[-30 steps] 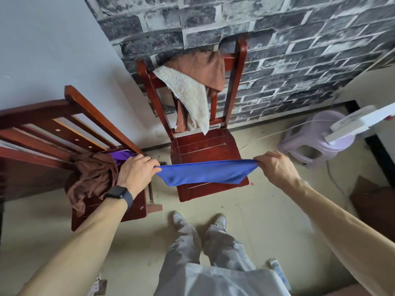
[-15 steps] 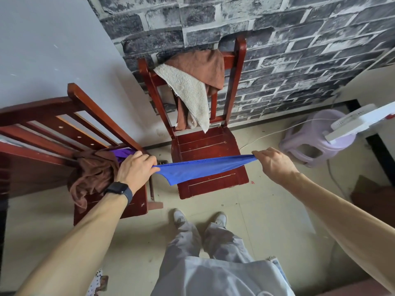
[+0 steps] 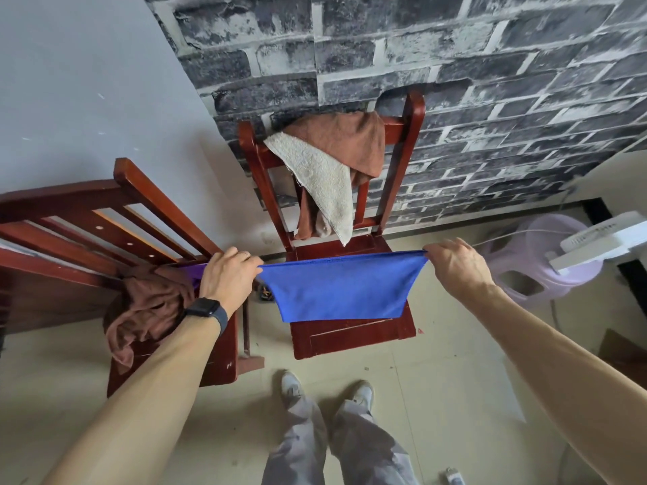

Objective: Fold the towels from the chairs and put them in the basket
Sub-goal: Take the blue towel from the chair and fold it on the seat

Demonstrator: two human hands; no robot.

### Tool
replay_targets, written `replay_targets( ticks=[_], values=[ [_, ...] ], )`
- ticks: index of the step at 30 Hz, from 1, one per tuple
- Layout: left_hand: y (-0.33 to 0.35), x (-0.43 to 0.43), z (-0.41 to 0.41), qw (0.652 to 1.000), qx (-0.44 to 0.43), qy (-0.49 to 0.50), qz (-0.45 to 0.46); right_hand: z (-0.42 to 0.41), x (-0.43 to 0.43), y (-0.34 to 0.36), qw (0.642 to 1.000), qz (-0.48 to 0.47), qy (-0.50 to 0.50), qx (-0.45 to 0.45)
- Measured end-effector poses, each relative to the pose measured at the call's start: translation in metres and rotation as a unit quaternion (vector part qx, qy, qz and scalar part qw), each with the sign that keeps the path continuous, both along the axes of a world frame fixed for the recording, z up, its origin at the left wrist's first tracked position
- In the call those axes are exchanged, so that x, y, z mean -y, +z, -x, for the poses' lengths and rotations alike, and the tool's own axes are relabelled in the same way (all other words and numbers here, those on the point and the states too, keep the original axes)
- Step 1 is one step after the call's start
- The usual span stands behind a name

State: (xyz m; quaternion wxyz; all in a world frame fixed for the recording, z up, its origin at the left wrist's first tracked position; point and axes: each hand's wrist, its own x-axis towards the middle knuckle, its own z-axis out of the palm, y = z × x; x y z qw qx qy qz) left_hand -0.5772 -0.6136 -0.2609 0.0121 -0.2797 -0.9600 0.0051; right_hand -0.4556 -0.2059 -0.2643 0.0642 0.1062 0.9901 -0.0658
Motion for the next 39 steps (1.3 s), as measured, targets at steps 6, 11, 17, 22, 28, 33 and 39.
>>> replay_targets(
  ticks=[6, 11, 17, 22, 28, 33, 39],
  values=[
    [-0.017, -0.004, 0.022, 0.998, -0.052, -0.005, -0.027, 0.019, -0.014, -0.015, 0.998, 0.004, 0.019, -0.053],
    [-0.045, -0.002, 0.001, 0.999, -0.039, -0.023, -0.029, 0.004, -0.012, -0.046, 0.999, -0.006, 0.029, -0.033],
    [-0.114, 0.011, -0.060, 0.997, 0.080, 0.003, 0.022, -0.048, 0.007, -0.114, 0.997, 0.017, 0.005, 0.076],
    [-0.161, 0.019, -0.114, 0.983, 0.164, 0.000, 0.077, -0.106, 0.026, -0.170, 0.978, 0.048, -0.046, 0.199],
    [-0.196, 0.025, -0.130, 0.952, 0.286, 0.074, 0.077, -0.128, 0.038, -0.197, 0.964, 0.108, -0.080, 0.230],
    [-0.226, 0.019, -0.103, 0.790, 0.465, 0.360, -0.175, -0.097, 0.038, -0.218, 0.895, 0.290, -0.278, 0.194],
    [-0.291, 0.015, -0.062, 0.598, 0.491, 0.508, -0.380, -0.059, 0.040, -0.267, 0.801, 0.427, -0.410, 0.085]
  ],
)
